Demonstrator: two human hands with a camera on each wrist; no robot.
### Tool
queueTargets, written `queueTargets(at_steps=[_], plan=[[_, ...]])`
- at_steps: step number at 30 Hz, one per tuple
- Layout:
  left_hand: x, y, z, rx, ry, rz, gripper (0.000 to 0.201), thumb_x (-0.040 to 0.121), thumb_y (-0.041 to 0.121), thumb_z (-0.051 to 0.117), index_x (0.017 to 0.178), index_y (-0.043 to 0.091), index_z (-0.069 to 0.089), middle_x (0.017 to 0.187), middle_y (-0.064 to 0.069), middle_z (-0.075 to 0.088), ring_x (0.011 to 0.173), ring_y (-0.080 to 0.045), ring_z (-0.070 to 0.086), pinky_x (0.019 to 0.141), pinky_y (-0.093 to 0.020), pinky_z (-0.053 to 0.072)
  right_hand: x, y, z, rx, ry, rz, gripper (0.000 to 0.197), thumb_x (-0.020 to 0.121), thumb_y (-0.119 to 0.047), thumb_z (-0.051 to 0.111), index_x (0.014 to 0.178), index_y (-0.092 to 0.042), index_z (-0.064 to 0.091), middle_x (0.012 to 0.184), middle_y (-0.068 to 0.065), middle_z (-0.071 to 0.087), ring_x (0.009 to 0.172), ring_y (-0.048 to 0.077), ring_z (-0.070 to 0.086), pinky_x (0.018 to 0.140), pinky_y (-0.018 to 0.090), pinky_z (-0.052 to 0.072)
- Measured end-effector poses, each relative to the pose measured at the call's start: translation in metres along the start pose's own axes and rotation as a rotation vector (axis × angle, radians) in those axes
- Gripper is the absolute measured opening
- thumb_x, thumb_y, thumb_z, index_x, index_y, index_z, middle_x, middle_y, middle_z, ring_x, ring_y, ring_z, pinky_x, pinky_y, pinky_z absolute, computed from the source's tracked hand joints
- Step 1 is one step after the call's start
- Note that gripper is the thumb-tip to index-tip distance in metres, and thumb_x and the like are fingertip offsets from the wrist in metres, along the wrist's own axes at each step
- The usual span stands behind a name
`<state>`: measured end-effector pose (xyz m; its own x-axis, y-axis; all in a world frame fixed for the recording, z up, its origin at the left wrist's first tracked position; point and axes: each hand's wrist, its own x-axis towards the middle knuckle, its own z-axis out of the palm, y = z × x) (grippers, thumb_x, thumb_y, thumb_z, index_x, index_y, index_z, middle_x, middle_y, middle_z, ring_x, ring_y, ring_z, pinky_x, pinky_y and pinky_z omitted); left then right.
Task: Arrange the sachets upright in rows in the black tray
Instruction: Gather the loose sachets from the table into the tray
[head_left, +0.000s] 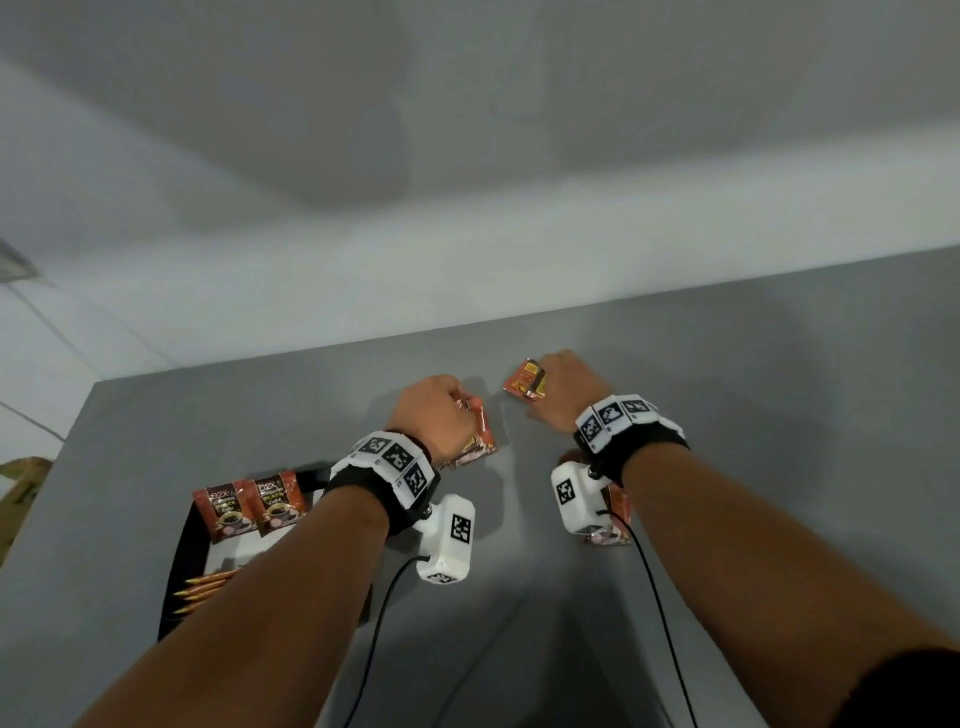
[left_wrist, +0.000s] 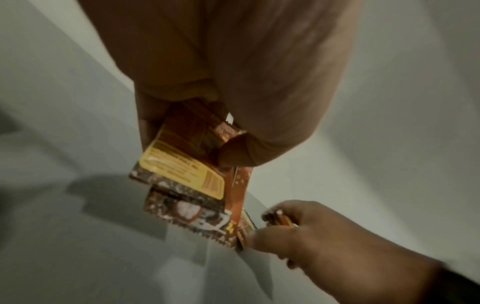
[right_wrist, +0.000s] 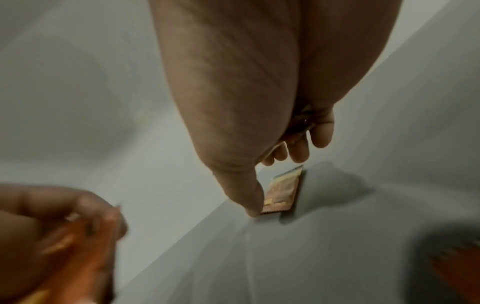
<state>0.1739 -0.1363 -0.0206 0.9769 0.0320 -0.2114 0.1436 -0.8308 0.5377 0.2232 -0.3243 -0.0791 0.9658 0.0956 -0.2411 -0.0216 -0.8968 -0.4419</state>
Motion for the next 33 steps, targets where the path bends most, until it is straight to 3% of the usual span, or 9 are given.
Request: queueTargets(at_steps=[4, 9, 13, 16, 21, 24, 27, 29, 33], plan=[[-0.01, -0.008, -0.008, 0.072, -0.084, 0.049, 0.022, 0.089, 0.017, 0.059, 0.105, 0.022, 0.073, 0.102, 0.003, 0.071, 0.087, -0.016, 0.061, 0.064, -0.016, 0.037, 0.028, -0.007, 0.013, -0.062, -0.023, -0.065, 0.049, 0.086, -0.032, 0.073, 0.129, -0.017, 0.054, 0.13, 0.009, 0.053, 0.118, 0.033, 0.056, 0.1, 0.041, 0.047], [-0.014, -0.017, -0.01, 0.056, -0.14, 0.099, 0.032, 0.088, 0.006, 0.055, 0.106, 0.023, 0.075, 0.103, 0.004, 0.073, 0.078, -0.009, 0.058, 0.052, 0.001, 0.035, 0.043, -0.005, 0.025, -0.185, -0.043, -0.003, 0.043, 0.09, -0.035, 0.066, 0.13, -0.023, 0.053, 0.136, 0.013, 0.041, 0.124, 0.039, 0.041, 0.104, 0.048, 0.044], [-0.018, -0.015, -0.012, 0.061, -0.112, 0.113, 0.029, 0.09, 0.009, 0.053, 0.108, 0.022, 0.071, 0.096, 0.006, 0.068, 0.074, -0.009, 0.055, 0.049, -0.001, 0.035, 0.028, -0.011, 0.02, -0.129, -0.037, 0.038, 0.043, 0.088, -0.026, 0.071, 0.122, -0.013, 0.049, 0.127, 0.017, 0.043, 0.111, 0.04, 0.056, 0.093, 0.047, 0.051], [-0.024, -0.012, -0.011, 0.059, -0.095, 0.137, 0.025, 0.09, 0.011, 0.056, 0.109, 0.023, 0.066, 0.096, 0.005, 0.067, 0.072, -0.009, 0.052, 0.052, 0.0, 0.035, 0.003, -0.007, -0.001, 0.019, -0.054, 0.1, 0.045, 0.087, -0.025, 0.069, 0.125, -0.016, 0.047, 0.124, 0.017, 0.046, 0.109, 0.038, 0.057, 0.097, 0.042, 0.049], [-0.038, -0.016, -0.023, 0.0, -0.048, 0.165, 0.029, 0.085, 0.012, 0.061, 0.109, 0.029, 0.064, 0.102, 0.008, 0.069, 0.082, -0.01, 0.061, 0.057, -0.004, 0.036, -0.062, 0.009, -0.024, 0.163, 0.012, 0.233, 0.052, 0.064, -0.036, 0.082, 0.103, -0.021, 0.051, 0.102, 0.006, 0.052, 0.087, 0.025, 0.059, 0.074, 0.034, 0.05], [-0.049, -0.031, -0.046, -0.018, 0.006, 0.189, 0.024, 0.081, 0.013, 0.065, 0.099, 0.03, 0.068, 0.098, 0.006, 0.073, 0.088, -0.016, 0.067, 0.076, -0.026, 0.052, -0.095, 0.021, -0.003, 0.108, 0.066, 0.307, 0.033, 0.071, -0.035, 0.07, 0.094, -0.014, 0.059, 0.086, 0.005, 0.061, 0.073, 0.02, 0.06, 0.058, 0.026, 0.046], [-0.063, -0.057, -0.082, 0.003, 0.097, 0.222, 0.016, 0.08, 0.017, 0.071, 0.087, 0.031, 0.066, 0.086, 0.007, 0.071, 0.08, -0.014, 0.065, 0.072, -0.026, 0.05, -0.119, 0.024, 0.032, 0.079, 0.113, 0.372, 0.056, 0.065, -0.05, 0.064, 0.104, -0.01, 0.061, 0.105, 0.017, 0.064, 0.098, 0.036, 0.065, 0.081, 0.039, 0.054], [-0.073, -0.082, -0.108, 0.025, 0.123, 0.178, 0.01, 0.083, 0.02, 0.072, 0.087, 0.027, 0.067, 0.084, 0.01, 0.07, 0.077, -0.008, 0.064, 0.064, -0.018, 0.046, -0.126, 0.021, 0.051, 0.025, 0.131, 0.425, 0.064, 0.073, -0.044, 0.075, 0.118, -0.004, 0.054, 0.119, 0.024, 0.056, 0.112, 0.041, 0.056, 0.095, 0.044, 0.047], [-0.095, -0.141, -0.142, 0.123, 0.135, 0.061, 0.014, 0.083, 0.015, 0.069, 0.08, 0.028, 0.062, 0.078, 0.009, 0.067, 0.074, -0.01, 0.064, 0.058, -0.02, 0.044, -0.128, 0.014, 0.062, 0.023, 0.193, 0.477, 0.067, 0.074, -0.029, 0.08, 0.124, -0.001, 0.046, 0.126, 0.029, 0.047, 0.117, 0.047, 0.048, 0.099, 0.05, 0.043]])
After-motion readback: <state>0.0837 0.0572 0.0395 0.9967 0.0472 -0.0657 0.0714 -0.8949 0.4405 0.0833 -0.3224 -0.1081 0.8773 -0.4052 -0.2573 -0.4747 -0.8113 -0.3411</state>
